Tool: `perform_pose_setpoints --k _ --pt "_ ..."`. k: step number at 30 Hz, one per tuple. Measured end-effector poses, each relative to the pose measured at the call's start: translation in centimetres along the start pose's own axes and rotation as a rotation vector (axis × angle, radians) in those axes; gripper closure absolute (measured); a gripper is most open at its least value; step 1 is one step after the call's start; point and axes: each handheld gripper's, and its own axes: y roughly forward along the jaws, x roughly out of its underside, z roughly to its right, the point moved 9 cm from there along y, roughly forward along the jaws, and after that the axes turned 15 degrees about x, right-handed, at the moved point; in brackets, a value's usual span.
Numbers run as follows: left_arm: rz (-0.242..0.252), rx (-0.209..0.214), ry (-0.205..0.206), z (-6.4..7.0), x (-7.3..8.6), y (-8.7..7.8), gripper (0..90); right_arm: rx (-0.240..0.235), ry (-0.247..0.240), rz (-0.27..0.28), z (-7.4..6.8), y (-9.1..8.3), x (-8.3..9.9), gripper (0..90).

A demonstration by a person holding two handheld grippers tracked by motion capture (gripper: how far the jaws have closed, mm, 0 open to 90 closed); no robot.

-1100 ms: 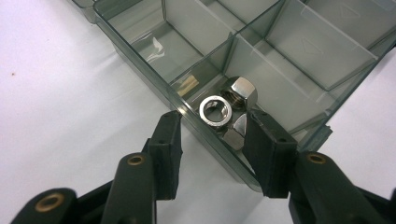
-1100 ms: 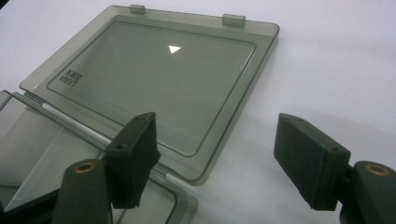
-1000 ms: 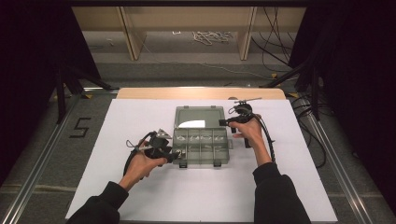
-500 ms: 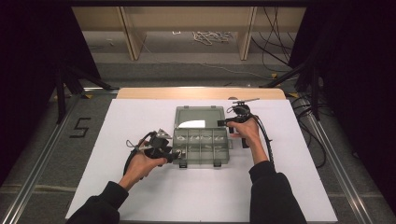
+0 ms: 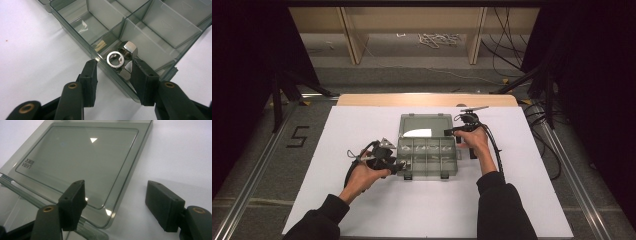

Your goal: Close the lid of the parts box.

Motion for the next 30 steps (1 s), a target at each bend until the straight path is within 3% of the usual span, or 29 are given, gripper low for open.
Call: perform_pose_setpoints --k 6,12,13,18,20,21,23,24,27,28,30 --pt "-0.001 0.0 0.001 0.0 0.0 0.0 56.8 -0.008 0.027 -0.012 0.0 0.0 0.0 35.6" --pt "-0.004 0.003 -0.002 0.0 0.0 0.0 56.8 -0.019 0.023 -0.01 -0.1 0.1 0.0 38.7" --pt "-0.02 0.006 0.005 0.0 0.1 -0.1 56.8 -0.038 0.03 -0.007 -0.3 0.0 0.0 39.0" --pt "-0.002 -0.001 0.0 0.0 0.0 0.0 56.8 -0.058 0.085 -0.045 -0.9 -0.1 0.2 43.9" --pt "-0.021 0.004 0.007 0.0 0.1 -0.1 56.9 -0.077 0.084 -0.053 -1.2 -0.2 0.3 43.8" --pt "-0.005 -0.001 0.003 0.0 0.0 0.0 56.8 -0.077 0.115 -0.094 -1.4 -0.5 0.5 44.1" --pt "0.0 -0.003 0.002 0.0 0.0 0.1 56.9 -0.075 0.088 -0.051 -1.2 -0.1 0.3 45.2" --pt "0.002 -0.007 0.004 0.0 0.0 0.1 56.9 -0.075 0.126 -0.096 -1.4 -0.5 0.5 45.6" --pt "-0.007 -0.002 0.007 0.0 0.0 0.0 56.8 -0.073 0.108 -0.058 -1.0 -0.2 0.3 47.3" --pt "-0.003 -0.005 0.005 -0.1 0.0 0.1 56.9 -0.08 0.144 -0.101 -1.3 -0.6 0.5 47.9" --pt "0.006 -0.011 -0.008 0.0 0.0 0.3 57.2 -0.075 0.15 -0.095 -1.3 -0.6 0.5 48.9"
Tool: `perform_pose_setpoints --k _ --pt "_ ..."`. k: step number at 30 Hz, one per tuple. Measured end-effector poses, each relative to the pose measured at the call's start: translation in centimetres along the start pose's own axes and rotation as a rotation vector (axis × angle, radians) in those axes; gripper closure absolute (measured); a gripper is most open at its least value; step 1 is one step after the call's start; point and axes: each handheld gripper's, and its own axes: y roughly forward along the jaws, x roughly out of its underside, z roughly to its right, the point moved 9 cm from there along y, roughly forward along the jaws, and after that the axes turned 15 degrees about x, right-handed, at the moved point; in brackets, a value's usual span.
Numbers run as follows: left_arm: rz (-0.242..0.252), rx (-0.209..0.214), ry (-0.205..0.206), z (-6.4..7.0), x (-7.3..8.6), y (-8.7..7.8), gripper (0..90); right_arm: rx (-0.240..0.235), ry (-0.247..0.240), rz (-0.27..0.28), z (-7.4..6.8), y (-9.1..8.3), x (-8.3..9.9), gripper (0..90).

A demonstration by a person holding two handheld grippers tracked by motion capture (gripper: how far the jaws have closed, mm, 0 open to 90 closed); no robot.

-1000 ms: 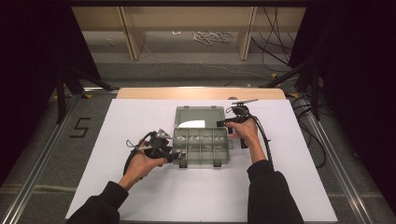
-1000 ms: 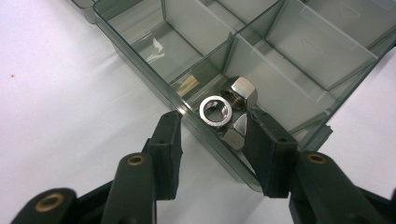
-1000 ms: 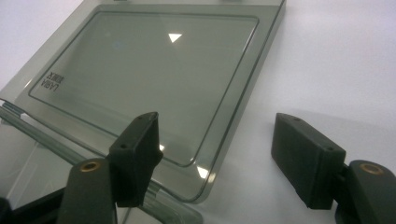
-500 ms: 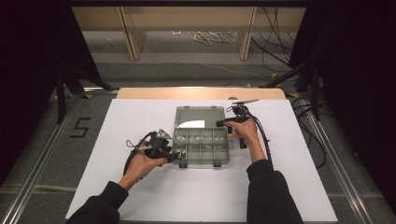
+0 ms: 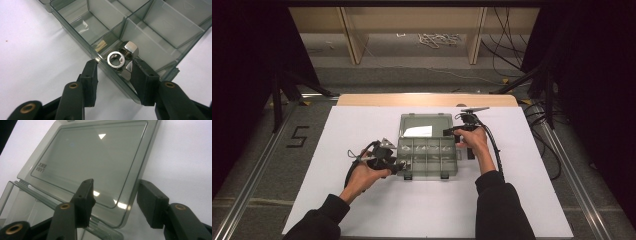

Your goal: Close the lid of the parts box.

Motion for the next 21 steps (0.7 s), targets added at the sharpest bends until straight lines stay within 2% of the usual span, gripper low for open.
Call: perform_pose_setpoints --k 2,3,8,10,13,15,21 --pt "-0.01 0.002 0.006 0.0 0.0 0.0 57.3 -0.003 0.001 0.004 0.0 -0.1 0.0 50.5" --pt "-0.009 0.002 0.004 0.0 0.0 0.0 57.3 0.001 -0.024 0.042 0.2 0.1 -0.3 51.5" --pt "-0.007 -0.001 0.005 0.0 0.0 0.0 57.4 0.011 -0.012 0.05 0.3 -0.3 -0.3 57.3" --pt "-0.004 -0.001 0.002 0.0 0.0 0.1 57.3 0.007 0.015 0.03 0.3 -0.7 -0.2 59.5" --pt "-0.009 -0.002 0.006 0.0 0.0 0.0 57.4 0.012 0.011 0.05 0.4 -0.7 -0.3 61.5" --pt "-0.006 -0.003 0.003 0.0 0.0 0.1 57.4 0.018 0.027 0.057 0.5 -0.8 -0.3 63.4" --pt "-0.006 -0.002 0.003 0.0 0.0 0.1 57.4 -0.01 0.093 0.068 0.5 -1.3 -0.2 68.9"
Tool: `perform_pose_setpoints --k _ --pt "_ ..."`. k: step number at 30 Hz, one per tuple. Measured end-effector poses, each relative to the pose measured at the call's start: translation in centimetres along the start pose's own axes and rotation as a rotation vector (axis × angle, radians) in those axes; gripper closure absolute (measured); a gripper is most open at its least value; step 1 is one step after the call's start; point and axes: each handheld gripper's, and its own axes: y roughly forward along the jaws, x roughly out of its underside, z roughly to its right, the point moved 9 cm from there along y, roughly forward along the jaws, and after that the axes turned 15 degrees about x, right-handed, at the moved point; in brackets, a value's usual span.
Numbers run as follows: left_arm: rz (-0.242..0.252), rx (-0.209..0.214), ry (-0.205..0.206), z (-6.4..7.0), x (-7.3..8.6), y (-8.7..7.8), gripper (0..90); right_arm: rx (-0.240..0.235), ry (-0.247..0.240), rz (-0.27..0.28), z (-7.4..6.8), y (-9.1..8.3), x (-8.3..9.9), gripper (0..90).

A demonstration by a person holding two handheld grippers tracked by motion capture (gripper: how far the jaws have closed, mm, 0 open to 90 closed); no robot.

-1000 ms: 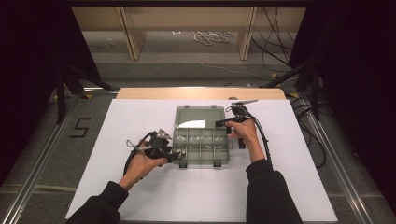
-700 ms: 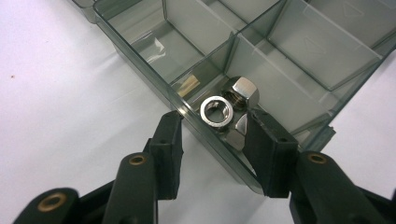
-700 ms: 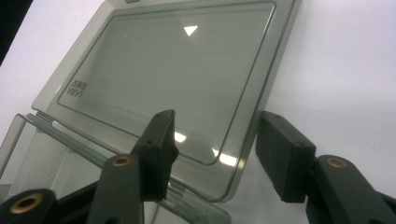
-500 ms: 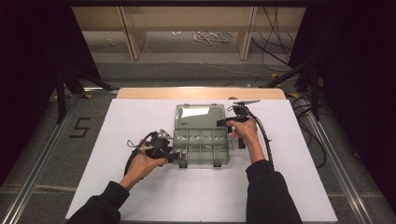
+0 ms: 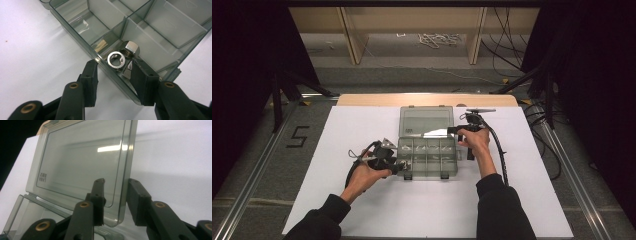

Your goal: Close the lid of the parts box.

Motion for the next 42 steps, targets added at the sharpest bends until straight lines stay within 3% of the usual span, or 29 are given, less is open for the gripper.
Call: perform_pose_setpoints --k 1,4,6,9,10,11,14,15,16,17,18,20,21,23,24,28,30,37,42 --pt "0.0 0.0 0.0 0.0 0.0 0.0 57.4 -0.009 0.002 0.03 0.0 0.1 -0.2 69.3" --pt "0.0 0.0 -0.001 0.0 0.0 0.0 57.4 -0.005 0.009 0.025 0.0 -0.1 0.0 71.7" --pt "0.001 0.001 -0.002 0.0 0.0 0.0 57.4 -0.018 0.003 0.067 0.2 -0.2 -0.3 74.3" --pt "0.002 0.002 -0.003 0.0 0.0 0.0 57.4 -0.015 -0.002 0.085 0.2 -0.5 -0.4 76.0" --pt "-0.001 0.001 0.003 -0.1 0.0 0.0 57.4 -0.013 -0.018 0.08 0.2 -0.6 -0.3 76.1" --pt "-0.004 0.001 0.008 -0.1 0.0 -0.1 57.3 -0.014 -0.054 0.119 0.3 -0.5 -0.6 76.2" --pt "-0.002 0.001 0.007 -0.1 0.0 -0.1 57.3 -0.008 -0.05 0.14 0.2 -0.6 -0.5 76.7" --pt "-0.001 0.001 0.008 -0.1 0.0 -0.1 57.3 -0.026 -0.082 0.168 0.2 -0.6 -0.7 76.9" --pt "-0.002 0.003 0.007 -0.1 0.0 -0.1 57.3 -0.006 -0.059 0.151 0.2 -0.7 -0.5 77.1" --pt "-0.004 0.004 0.007 -0.1 0.0 -0.1 57.3 -0.024 -0.072 0.162 0.2 -0.8 -0.5 77.3" --pt "-0.002 0.005 0.007 -0.1 0.0 -0.1 57.4 -0.017 -0.053 0.161 0.1 -0.9 -0.4 77.4" --pt "-0.002 0.006 0.007 -0.1 0.1 -0.1 57.4 -0.016 -0.092 0.191 0.3 -0.9 -0.5 77.8" --pt "-0.003 0.006 0.008 -0.1 0.1 -0.1 57.4 -0.027 -0.082 0.193 0.1 -1.1 -0.5 78.0" --pt "-0.003 0.006 0.008 -0.1 0.1 -0.1 57.4 -0.017 -0.109 0.21 0.3 -1.0 -0.4 78.3" --pt "-0.003 0.006 0.01 -0.1 0.1 -0.1 57.5 -0.017 -0.089 0.202 0.2 -1.2 -0.3 78.5" --pt "-0.003 0.006 0.01 -0.1 0.1 -0.1 57.5 -0.002 -0.147 0.254 0.3 -1.3 -0.4 78.6" --pt "-0.003 0.006 0.009 -0.1 0.1 -0.1 57.5 0.005 -0.135 0.26 0.1 -1.5 -0.2 78.9" --pt "-0.016 0.008 0.014 -0.1 0.2 -0.2 57.5 0.03 -0.209 0.324 0.2 -2.0 -0.1 83.3" --pt "-0.005 0.011 0.004 0.0 0.1 -0.1 57.8 0.035 -0.214 0.351 0.4 -2.0 0.1 83.9"
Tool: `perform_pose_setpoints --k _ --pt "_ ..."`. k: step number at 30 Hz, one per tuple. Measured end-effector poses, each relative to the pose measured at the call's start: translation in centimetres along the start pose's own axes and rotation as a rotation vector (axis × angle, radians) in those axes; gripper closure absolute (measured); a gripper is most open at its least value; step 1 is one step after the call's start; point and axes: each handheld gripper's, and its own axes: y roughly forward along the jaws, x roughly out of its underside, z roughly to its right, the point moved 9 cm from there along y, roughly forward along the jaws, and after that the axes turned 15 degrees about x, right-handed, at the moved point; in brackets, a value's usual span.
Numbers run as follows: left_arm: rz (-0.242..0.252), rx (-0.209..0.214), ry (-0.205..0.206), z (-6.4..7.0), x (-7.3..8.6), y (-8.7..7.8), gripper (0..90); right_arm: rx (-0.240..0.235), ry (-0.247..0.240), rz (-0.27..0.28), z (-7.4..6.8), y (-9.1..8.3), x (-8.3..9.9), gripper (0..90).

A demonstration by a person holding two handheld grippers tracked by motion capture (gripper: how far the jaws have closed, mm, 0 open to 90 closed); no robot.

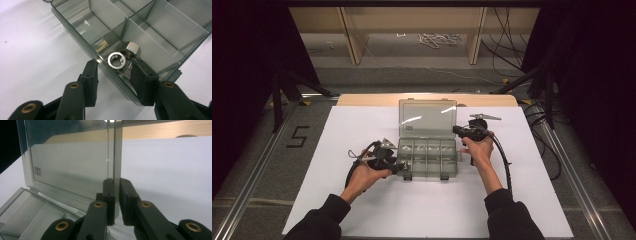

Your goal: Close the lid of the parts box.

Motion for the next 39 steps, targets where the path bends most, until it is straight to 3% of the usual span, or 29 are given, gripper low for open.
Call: perform_pose_setpoints --k 1,8,9,10,20,28,30,34,38,39 --pt "-0.001 -0.002 0.001 0.0 0.0 0.0 57.8 -0.001 0.013 0.001 -0.1 -0.1 0.0 83.9" --pt "0.017 -0.004 0.003 -0.1 -0.1 0.0 58.1 0.025 -0.056 0.054 -0.2 -0.7 0.3 84.5" --pt "0.017 -0.001 -0.002 -0.1 -0.1 0.0 58.2 0.03 -0.065 0.082 -0.2 -0.6 0.3 84.6" --pt "0.023 -0.004 -0.002 -0.1 -0.1 0.1 58.5 0.029 -0.061 0.072 -0.2 -0.8 0.5 84.6" --pt "0.023 -0.001 -0.01 0.0 0.0 0.0 58.7 0.043 -0.12 0.191 -0.3 -0.8 0.7 84.8" --pt "0.024 -0.002 -0.014 0.0 0.0 0.0 58.7 0.037 -0.155 0.223 -0.4 -1.0 1.0 84.8" --pt "0.023 -0.002 -0.011 0.0 0.0 -0.1 58.5 0.037 -0.181 0.251 -0.4 -1.0 0.9 84.8" --pt "0.032 0.005 -0.023 0.0 0.0 0.0 58.3 0.036 -0.188 0.281 -0.5 -0.9 0.9 84.8" --pt "0.033 0.011 -0.026 0.0 0.0 0.0 58.1 0.031 -0.187 0.254 -0.6 -1.1 1.1 84.8" --pt "0.033 0.01 -0.026 0.0 0.0 0.0 57.9 0.04 -0.208 0.283 -0.4 -1.0 0.9 84.8"
